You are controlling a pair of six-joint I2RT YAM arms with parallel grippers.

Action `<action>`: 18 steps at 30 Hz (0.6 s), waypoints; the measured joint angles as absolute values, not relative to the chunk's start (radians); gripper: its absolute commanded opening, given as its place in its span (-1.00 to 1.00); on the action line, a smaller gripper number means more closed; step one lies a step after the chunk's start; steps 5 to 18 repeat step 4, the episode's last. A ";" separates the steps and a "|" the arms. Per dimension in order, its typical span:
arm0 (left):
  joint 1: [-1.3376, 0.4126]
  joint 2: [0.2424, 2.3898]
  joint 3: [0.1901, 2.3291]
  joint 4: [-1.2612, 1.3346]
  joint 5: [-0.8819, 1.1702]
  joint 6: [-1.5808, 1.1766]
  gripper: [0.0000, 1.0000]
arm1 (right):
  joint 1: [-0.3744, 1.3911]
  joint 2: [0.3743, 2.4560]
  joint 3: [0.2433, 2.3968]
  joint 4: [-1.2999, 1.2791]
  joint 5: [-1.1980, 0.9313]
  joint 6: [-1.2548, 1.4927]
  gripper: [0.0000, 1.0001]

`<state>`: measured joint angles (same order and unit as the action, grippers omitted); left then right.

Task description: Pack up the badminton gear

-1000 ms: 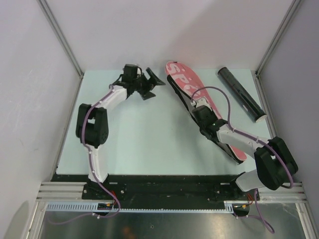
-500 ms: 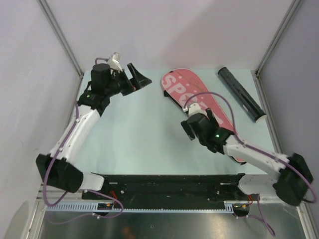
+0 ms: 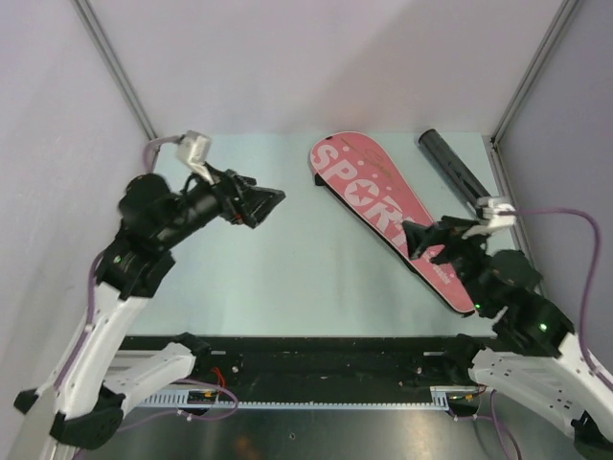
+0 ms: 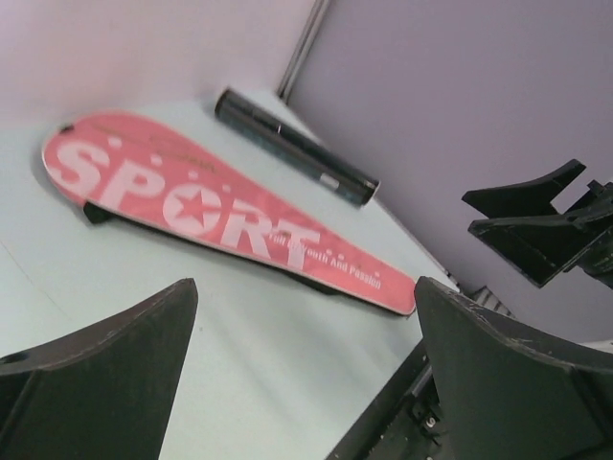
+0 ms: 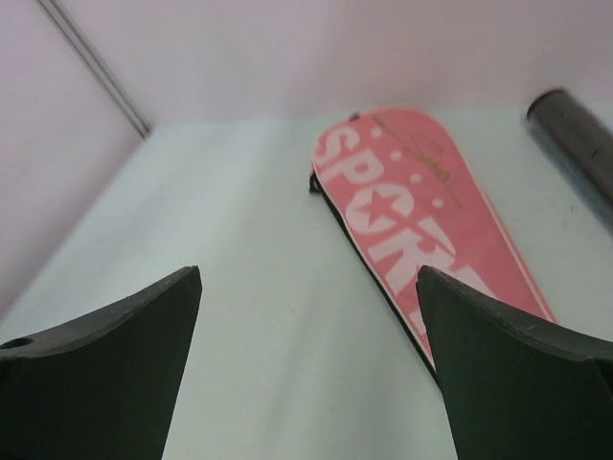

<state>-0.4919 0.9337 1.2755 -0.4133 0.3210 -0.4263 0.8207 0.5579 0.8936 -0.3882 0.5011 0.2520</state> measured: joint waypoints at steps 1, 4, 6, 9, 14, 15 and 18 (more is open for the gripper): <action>-0.494 0.911 1.282 -0.413 0.317 -0.419 1.00 | 0.821 0.531 0.897 -0.385 0.505 0.245 0.99; -0.498 0.855 1.306 -0.405 0.302 -0.395 1.00 | 0.821 0.466 0.949 -0.374 0.535 0.220 0.99; -0.498 0.855 1.306 -0.405 0.302 -0.395 1.00 | 0.821 0.466 0.949 -0.374 0.535 0.220 0.99; -0.498 0.855 1.306 -0.405 0.302 -0.395 1.00 | 0.821 0.466 0.949 -0.374 0.535 0.220 0.99; -0.498 0.855 1.306 -0.405 0.302 -0.395 1.00 | 0.821 0.466 0.949 -0.374 0.535 0.220 0.99; -0.498 0.855 1.306 -0.405 0.302 -0.395 1.00 | 0.821 0.466 0.949 -0.374 0.535 0.220 0.99; -0.498 0.855 1.306 -0.405 0.302 -0.395 1.00 | 0.821 0.466 0.949 -0.374 0.535 0.220 0.99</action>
